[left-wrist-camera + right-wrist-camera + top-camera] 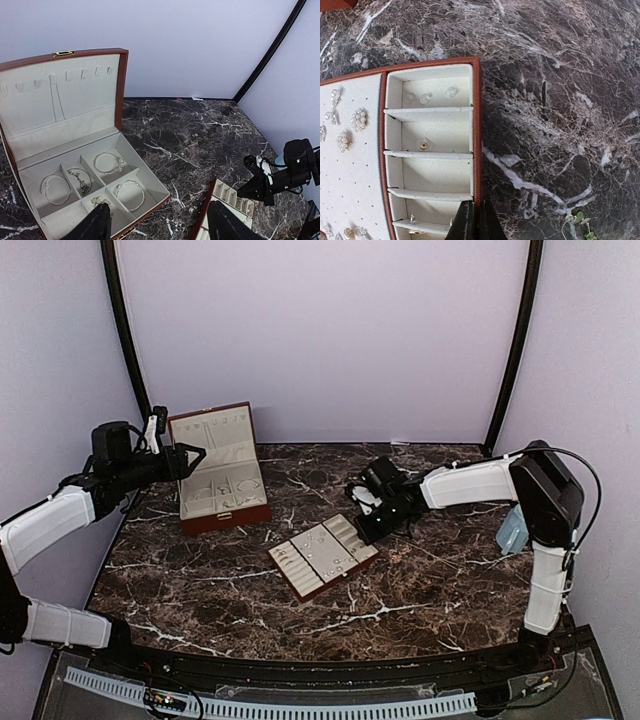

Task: Organize the mixed jewelry
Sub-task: Pick up the compartment layer from the center of the board, then move the jewelry box to the center of the board.

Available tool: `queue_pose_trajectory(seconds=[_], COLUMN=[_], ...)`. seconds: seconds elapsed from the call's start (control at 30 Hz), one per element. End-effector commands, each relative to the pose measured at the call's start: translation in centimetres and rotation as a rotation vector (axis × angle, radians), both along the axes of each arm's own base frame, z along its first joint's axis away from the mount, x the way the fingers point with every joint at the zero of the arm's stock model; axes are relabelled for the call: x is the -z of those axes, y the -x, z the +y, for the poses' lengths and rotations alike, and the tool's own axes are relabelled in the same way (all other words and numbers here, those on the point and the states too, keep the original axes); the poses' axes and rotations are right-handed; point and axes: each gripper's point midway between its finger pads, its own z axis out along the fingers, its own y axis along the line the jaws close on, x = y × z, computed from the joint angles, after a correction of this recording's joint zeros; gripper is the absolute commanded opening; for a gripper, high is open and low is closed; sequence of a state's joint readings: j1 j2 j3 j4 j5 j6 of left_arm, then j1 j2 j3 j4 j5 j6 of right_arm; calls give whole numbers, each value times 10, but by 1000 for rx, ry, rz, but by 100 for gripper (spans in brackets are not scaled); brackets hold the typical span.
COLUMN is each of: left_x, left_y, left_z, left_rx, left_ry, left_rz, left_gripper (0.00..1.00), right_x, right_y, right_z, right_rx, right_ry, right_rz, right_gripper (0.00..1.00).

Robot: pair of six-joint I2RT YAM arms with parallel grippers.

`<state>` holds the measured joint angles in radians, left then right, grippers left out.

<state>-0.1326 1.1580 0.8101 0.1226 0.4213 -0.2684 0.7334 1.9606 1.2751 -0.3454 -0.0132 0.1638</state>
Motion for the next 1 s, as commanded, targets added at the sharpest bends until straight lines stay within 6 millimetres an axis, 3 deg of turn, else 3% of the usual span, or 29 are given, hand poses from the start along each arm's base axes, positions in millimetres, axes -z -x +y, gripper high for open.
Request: queue_pose_trajectory(seconds=[0.0, 0.13, 0.33, 0.5, 0.63, 0.8, 0.97], left_x=[-8, 7, 47, 82, 101, 127, 151], left_y=[3, -5, -18, -15, -12, -9, -10], left_z=[9, 22, 63, 90, 99, 108, 110], left_rx=[-37, -109, -295, -398, -432, -471, -477], left_ry=[-25, -50, -96, -112, -132, -186, -200], left_rz=[-39, 15, 178, 309, 371, 469, 554], left_gripper=[69, 69, 75, 79, 80, 70, 68], right_x=[-14, -22, -36, -47, -52, -56, -64], right_y=[-5, -5, -7, -12, -15, -18, -18], right_z=[-10, -18, -25, -29, -29, -27, -26], right_rx=[92, 161, 246, 298, 317, 315, 324], right_ry=[4, -4, -24, -51, -74, -90, -118], right_rz=[-41, -45, -55, -63, -64, -69, -80], right_gripper=[0, 0, 0, 0, 0, 0, 0])
